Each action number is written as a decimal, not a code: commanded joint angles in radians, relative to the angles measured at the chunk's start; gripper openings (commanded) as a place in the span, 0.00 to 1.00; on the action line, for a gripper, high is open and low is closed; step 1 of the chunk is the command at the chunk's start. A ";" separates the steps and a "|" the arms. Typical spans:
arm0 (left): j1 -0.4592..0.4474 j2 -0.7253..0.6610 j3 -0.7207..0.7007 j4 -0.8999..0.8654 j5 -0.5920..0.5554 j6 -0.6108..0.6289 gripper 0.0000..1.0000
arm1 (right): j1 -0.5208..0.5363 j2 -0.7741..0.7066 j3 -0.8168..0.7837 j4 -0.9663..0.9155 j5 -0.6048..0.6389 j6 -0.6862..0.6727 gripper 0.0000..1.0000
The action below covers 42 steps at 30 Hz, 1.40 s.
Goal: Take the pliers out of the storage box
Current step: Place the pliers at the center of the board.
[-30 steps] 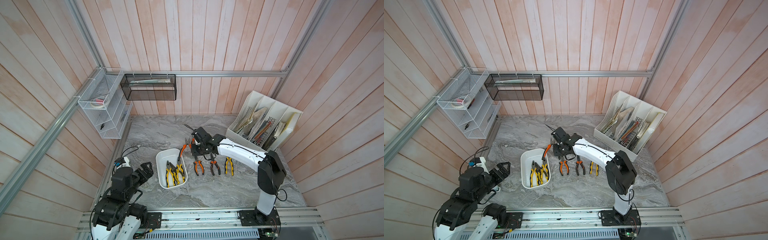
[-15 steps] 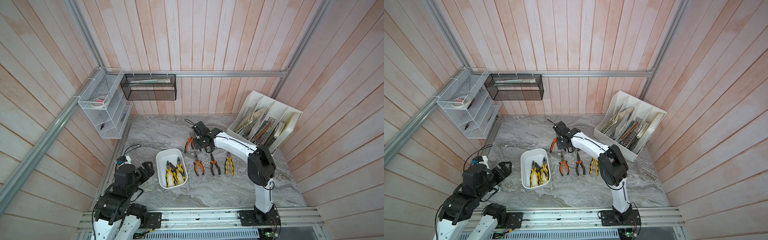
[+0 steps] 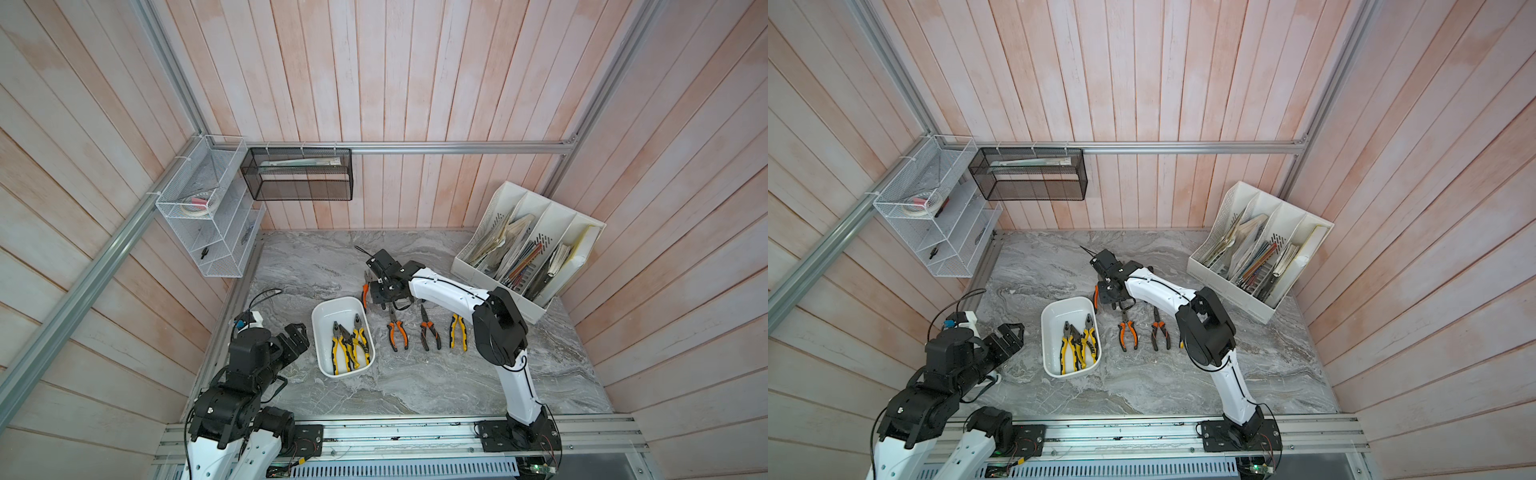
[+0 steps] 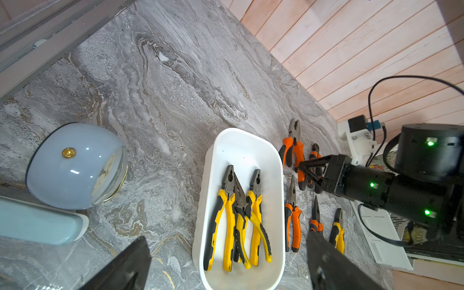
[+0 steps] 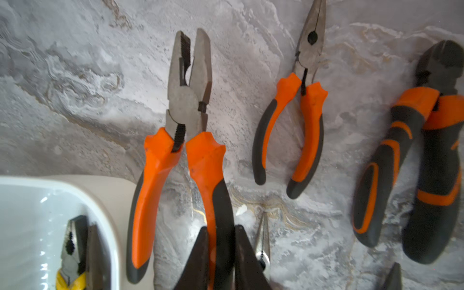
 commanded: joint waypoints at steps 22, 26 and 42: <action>0.006 0.002 -0.010 0.012 0.026 0.026 1.00 | -0.072 0.279 0.383 -0.007 0.055 0.069 0.00; 0.006 0.008 -0.009 0.012 0.029 0.027 1.00 | -0.084 0.299 0.403 -0.014 0.038 0.049 0.05; 0.008 0.016 -0.010 0.014 0.034 0.030 1.00 | -0.078 0.318 0.395 -0.020 -0.029 0.058 0.11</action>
